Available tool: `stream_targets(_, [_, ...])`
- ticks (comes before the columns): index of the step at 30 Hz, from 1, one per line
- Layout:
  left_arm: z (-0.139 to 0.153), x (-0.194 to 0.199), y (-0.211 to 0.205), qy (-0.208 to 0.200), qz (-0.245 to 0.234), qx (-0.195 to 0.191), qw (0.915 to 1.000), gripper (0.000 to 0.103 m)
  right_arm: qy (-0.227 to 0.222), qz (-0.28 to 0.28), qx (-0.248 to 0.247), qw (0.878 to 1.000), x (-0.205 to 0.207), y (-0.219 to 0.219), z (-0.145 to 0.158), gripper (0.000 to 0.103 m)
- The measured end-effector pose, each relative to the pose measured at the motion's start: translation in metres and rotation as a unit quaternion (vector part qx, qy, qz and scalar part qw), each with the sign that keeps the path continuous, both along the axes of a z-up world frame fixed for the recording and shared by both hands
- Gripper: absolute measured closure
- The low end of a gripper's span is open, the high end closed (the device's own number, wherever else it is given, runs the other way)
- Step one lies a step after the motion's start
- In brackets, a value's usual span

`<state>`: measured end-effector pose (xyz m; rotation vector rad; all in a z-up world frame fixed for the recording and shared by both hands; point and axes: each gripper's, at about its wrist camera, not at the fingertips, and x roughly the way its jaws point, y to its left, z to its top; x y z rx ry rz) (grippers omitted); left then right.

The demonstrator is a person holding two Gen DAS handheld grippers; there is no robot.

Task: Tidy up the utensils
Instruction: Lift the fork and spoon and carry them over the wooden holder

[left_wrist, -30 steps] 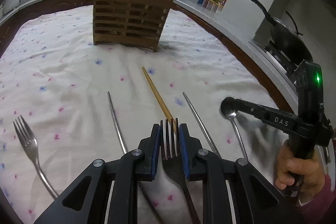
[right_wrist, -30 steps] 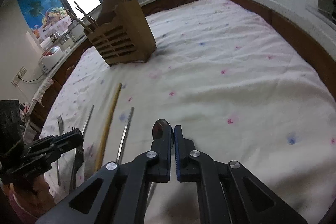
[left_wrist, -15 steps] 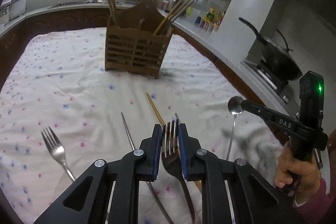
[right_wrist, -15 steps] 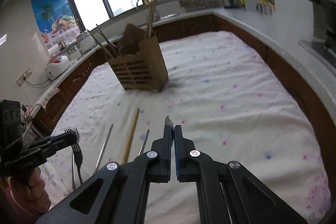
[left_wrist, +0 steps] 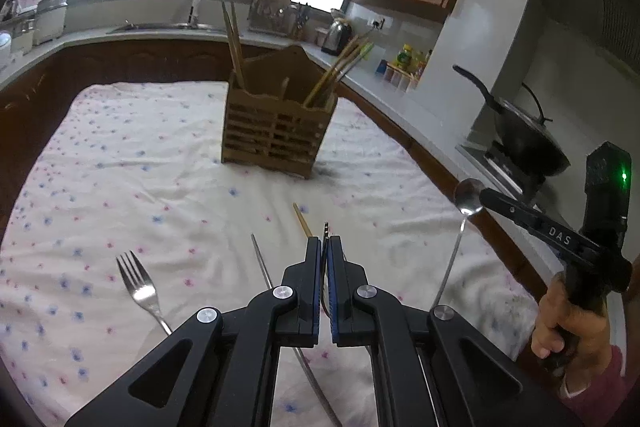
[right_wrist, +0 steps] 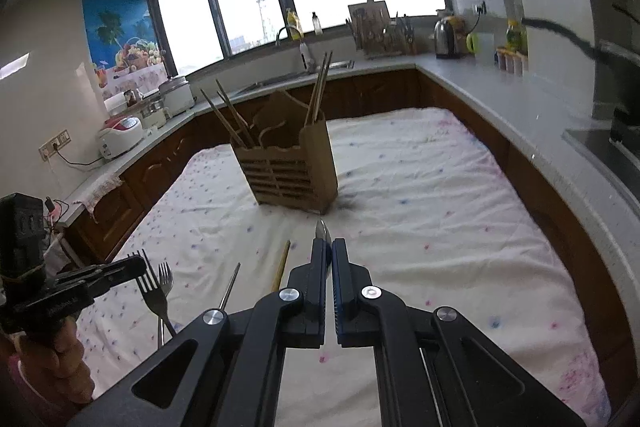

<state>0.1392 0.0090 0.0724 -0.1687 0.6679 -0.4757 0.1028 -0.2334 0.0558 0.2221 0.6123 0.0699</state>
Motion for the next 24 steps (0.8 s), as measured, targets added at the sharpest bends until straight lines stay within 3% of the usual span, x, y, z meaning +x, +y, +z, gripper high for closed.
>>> stream_targets(13, [0.040,-0.018,0.023,-0.068,0.042,0.004,0.9968,0.102,-0.054,-0.017,-0.046,0.997,-0.001,0.011,0.022,0.100])
stream_targets(24, [0.050,-0.001,0.028,-0.091,0.046,0.004,0.9948,0.102,-0.078,-0.010,-0.066,0.995,0.008,0.023,0.028,0.100])
